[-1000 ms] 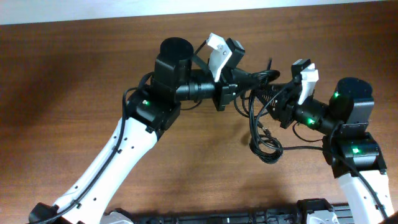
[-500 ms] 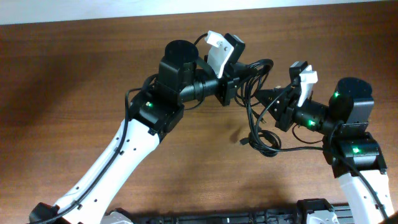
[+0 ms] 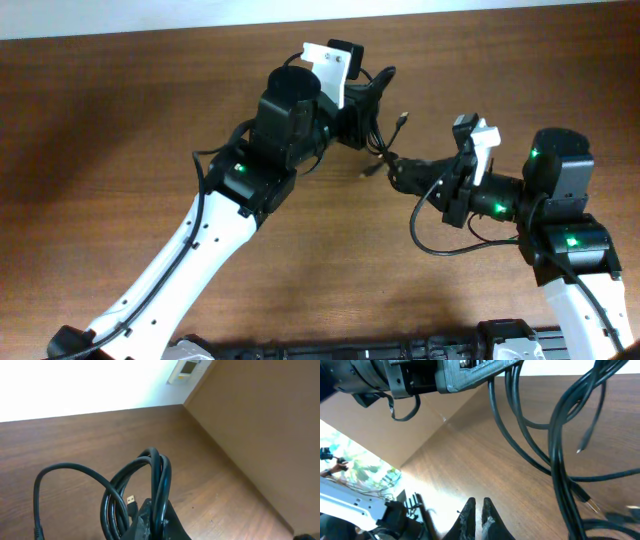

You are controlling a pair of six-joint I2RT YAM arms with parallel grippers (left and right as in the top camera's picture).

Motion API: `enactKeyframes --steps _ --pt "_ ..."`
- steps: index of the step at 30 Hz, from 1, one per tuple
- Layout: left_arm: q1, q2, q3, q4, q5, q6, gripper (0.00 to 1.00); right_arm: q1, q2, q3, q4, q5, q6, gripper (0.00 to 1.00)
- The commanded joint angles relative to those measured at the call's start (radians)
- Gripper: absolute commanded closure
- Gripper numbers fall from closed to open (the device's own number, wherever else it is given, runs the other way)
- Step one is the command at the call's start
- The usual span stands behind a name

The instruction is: Untangle cables

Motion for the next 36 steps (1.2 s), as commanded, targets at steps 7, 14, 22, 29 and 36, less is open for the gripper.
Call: enactKeyframes --steps 7,14,22,29,36 --pt "-0.004 -0.027 0.012 0.025 0.452 0.156 1.0 0.003 0.002 0.007 0.021 0.157 -0.019 0.42" --pt "-0.004 -0.027 0.012 0.029 0.56 0.155 1.0 0.003 0.073 0.007 0.105 0.157 -0.013 0.69" --pt "-0.004 -0.026 0.012 0.001 0.275 0.052 1.0 0.003 0.081 0.007 0.105 0.095 -0.013 0.96" --pt "-0.004 -0.026 0.012 -0.101 -0.073 -0.234 1.0 0.003 0.081 0.007 0.098 0.034 -0.013 0.96" --pt "-0.004 -0.027 0.012 -0.133 0.192 -0.056 1.0 0.003 0.081 0.007 0.097 0.32 0.211 0.96"
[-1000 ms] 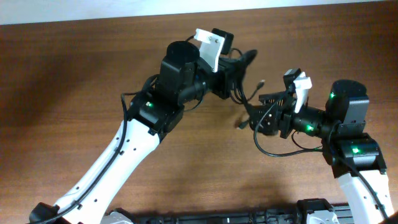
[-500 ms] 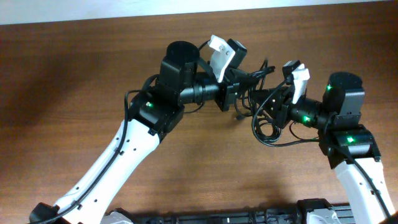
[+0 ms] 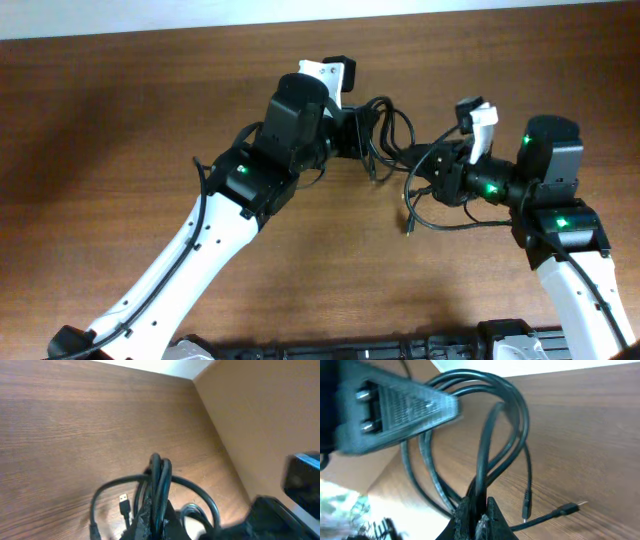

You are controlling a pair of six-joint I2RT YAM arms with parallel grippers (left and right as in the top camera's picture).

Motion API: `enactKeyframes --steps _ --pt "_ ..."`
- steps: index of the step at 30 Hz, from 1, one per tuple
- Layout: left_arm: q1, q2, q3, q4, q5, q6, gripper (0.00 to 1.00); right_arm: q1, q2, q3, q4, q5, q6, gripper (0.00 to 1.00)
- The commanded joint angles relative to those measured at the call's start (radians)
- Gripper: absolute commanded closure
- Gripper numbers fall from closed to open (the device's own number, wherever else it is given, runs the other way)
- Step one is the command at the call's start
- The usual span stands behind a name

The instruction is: Untangle cables

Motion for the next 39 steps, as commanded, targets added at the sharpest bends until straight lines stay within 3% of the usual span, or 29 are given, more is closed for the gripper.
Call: enactKeyframes --steps 1,4,8,11,16,21,25,26,29,31,33,36,39 --pt "0.006 -0.026 0.012 0.034 0.259 0.214 1.0 0.0 -0.005 0.007 0.003 0.167 0.118 0.96" --pt "0.006 -0.026 0.012 0.061 0.572 0.417 1.0 0.0 -0.005 0.007 -0.022 0.276 0.175 0.96" --pt "0.006 -0.026 0.012 0.061 0.602 0.422 1.0 -0.001 -0.005 0.007 -0.118 0.483 0.267 0.96" --pt "0.006 -0.026 0.012 0.042 0.484 0.394 1.0 -0.002 -0.005 0.007 -0.167 0.544 0.267 0.96" --pt "0.006 -0.026 0.012 -0.097 0.028 0.057 1.0 -0.002 -0.005 0.007 -0.181 0.544 0.267 0.96" --pt "0.006 -0.026 0.012 -0.114 0.023 -0.011 1.0 -0.002 -0.005 0.007 -0.185 0.62 0.327 0.96" --pt "0.006 -0.026 0.012 -0.111 0.048 0.038 1.0 -0.001 -0.005 0.007 -0.18 0.585 0.282 0.96" --pt "0.006 -0.026 0.012 -0.11 0.065 0.074 1.0 -0.001 -0.005 0.007 -0.172 0.524 0.217 0.89" --pt "0.006 -0.026 0.012 -0.071 0.171 0.156 1.0 -0.001 -0.005 0.007 -0.134 0.318 0.026 0.48" --pt "0.006 -0.026 0.012 -0.031 0.238 0.164 1.0 -0.001 -0.005 0.007 -0.094 0.19 -0.039 0.36" --pt "0.006 -0.026 0.012 -0.006 0.289 0.164 1.0 -0.001 -0.005 0.007 -0.058 0.119 -0.043 0.31" --pt "0.006 -0.026 0.012 0.029 0.361 0.163 1.0 0.0 -0.004 0.007 -0.032 0.089 -0.042 0.32" --pt "0.006 -0.026 0.012 0.042 0.37 0.148 1.0 0.0 0.002 0.007 -0.023 0.069 -0.042 0.41"
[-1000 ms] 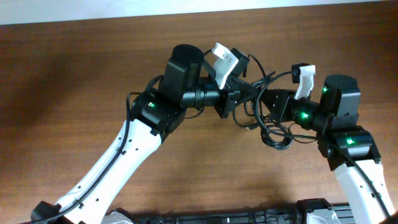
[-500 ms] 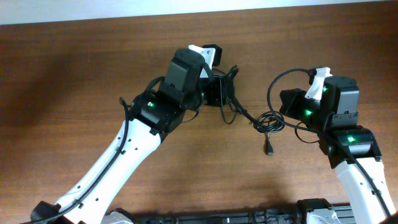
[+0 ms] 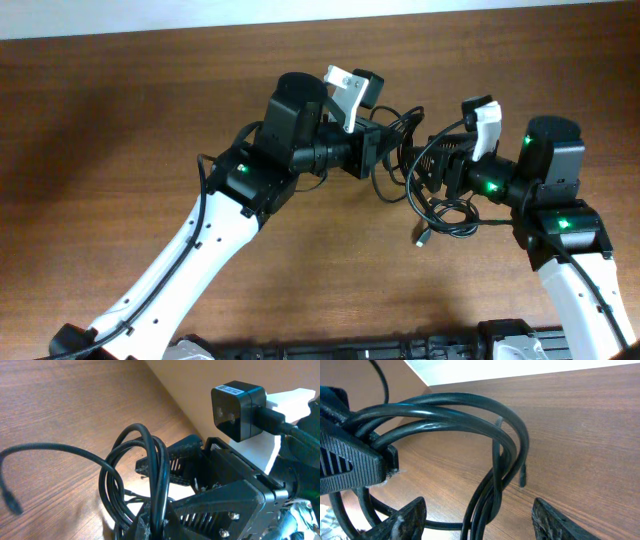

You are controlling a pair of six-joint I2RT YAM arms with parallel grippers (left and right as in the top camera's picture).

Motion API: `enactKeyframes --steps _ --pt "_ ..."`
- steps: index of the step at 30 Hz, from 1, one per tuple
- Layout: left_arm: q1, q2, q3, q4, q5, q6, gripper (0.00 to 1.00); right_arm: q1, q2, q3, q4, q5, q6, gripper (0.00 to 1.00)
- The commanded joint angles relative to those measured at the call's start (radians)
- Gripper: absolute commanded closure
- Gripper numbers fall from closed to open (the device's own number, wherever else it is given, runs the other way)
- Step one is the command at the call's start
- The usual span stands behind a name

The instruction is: Untangle cables

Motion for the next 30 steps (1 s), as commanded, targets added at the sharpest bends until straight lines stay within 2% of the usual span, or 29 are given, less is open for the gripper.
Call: enactKeyframes --steps 1,8,10,11,12,13,15,16,17,18,25,27,29,30 --pt "0.002 -0.031 0.017 0.039 0.067 0.001 1.0 -0.002 0.016 -0.002 0.005 -0.051 -0.011 0.54" --pt "-0.011 -0.031 0.017 0.065 0.088 0.001 1.0 -0.002 0.042 -0.002 0.007 -0.058 -0.011 0.56" --pt "-0.026 -0.031 0.017 0.069 0.087 0.001 1.0 -0.002 0.042 -0.002 0.017 -0.057 -0.011 0.62" --pt "-0.032 -0.031 0.017 0.071 0.083 0.001 1.0 -0.002 0.042 -0.002 0.021 -0.058 -0.011 0.73" --pt "-0.031 -0.031 0.017 0.072 0.083 0.001 1.0 -0.002 0.042 -0.002 0.02 -0.058 -0.011 0.9" --pt "-0.031 -0.031 0.017 0.072 0.082 0.001 1.0 -0.002 0.042 -0.002 0.02 -0.058 -0.011 0.96" --pt "-0.031 -0.031 0.017 0.072 0.037 0.0 1.0 -0.002 0.042 -0.002 0.02 -0.072 -0.011 0.96" --pt "-0.031 -0.031 0.017 0.061 -0.04 -0.045 1.0 -0.002 0.042 -0.002 0.02 -0.091 -0.011 0.96" --pt "-0.031 -0.031 0.017 0.04 -0.146 -0.153 1.0 -0.002 0.042 -0.002 0.02 -0.118 -0.012 0.96" --pt "-0.031 -0.031 0.017 0.035 -0.172 -0.184 1.0 -0.002 0.042 -0.002 0.019 -0.121 -0.012 0.96" --pt "-0.031 -0.031 0.017 0.022 -0.196 -0.184 1.0 -0.002 0.042 -0.002 0.007 -0.134 -0.011 0.96" --pt "-0.031 -0.031 0.017 0.023 -0.182 -0.183 1.0 -0.002 0.042 -0.002 -0.033 -0.027 0.017 0.96" --pt "-0.031 -0.031 0.017 0.028 -0.101 -0.177 1.0 -0.002 0.042 -0.002 -0.103 0.14 0.046 0.96" --pt "-0.031 -0.031 0.017 0.035 -0.053 -0.148 1.0 -0.002 0.042 -0.002 -0.108 0.151 0.046 0.96"
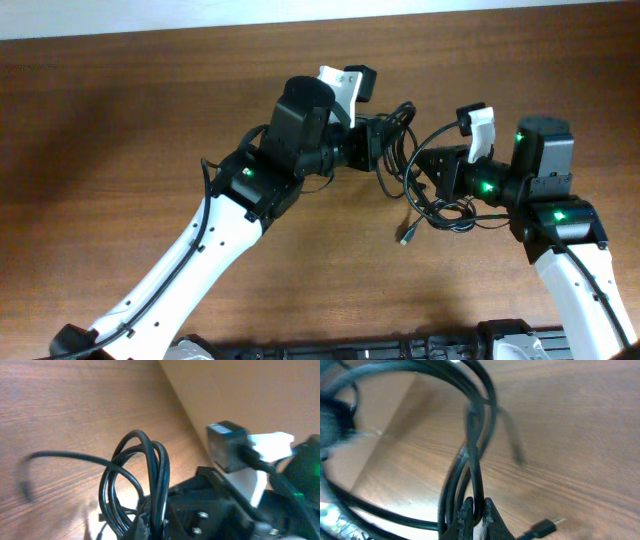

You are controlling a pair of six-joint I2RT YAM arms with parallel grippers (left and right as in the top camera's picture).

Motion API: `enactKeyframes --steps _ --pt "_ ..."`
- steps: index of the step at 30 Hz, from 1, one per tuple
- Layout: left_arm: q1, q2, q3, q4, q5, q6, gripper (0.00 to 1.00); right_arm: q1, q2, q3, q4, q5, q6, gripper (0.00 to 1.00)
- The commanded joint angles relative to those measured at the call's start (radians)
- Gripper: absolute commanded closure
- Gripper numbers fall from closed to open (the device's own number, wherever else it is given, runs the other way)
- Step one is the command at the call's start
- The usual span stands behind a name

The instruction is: Untangle cables

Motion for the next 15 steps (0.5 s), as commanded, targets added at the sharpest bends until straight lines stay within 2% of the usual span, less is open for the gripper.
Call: enactKeyframes --steps 1,7,11,12,13,15 --pt "-0.001 -0.027 0.016 0.024 0.117 0.032 1.0 -0.001 0.002 -0.002 -0.011 0.124 0.019 0.96" --pt "-0.028 -0.027 0.016 0.024 0.185 0.037 1.0 -0.001 0.002 -0.002 -0.003 0.211 0.041 0.96" --pt "-0.06 -0.027 0.016 0.051 0.311 0.036 1.0 -0.001 0.01 -0.002 0.019 0.233 0.041 0.96" --pt "-0.066 -0.027 0.016 0.051 0.335 0.036 1.0 -0.001 0.016 -0.002 0.024 0.233 0.042 0.91" --pt "-0.07 -0.027 0.016 0.055 0.364 0.036 1.0 -0.001 0.028 -0.002 0.032 0.233 0.042 0.75" --pt "-0.069 -0.027 0.016 0.055 0.388 0.036 1.0 -0.001 0.054 -0.002 0.038 0.264 0.084 0.59"
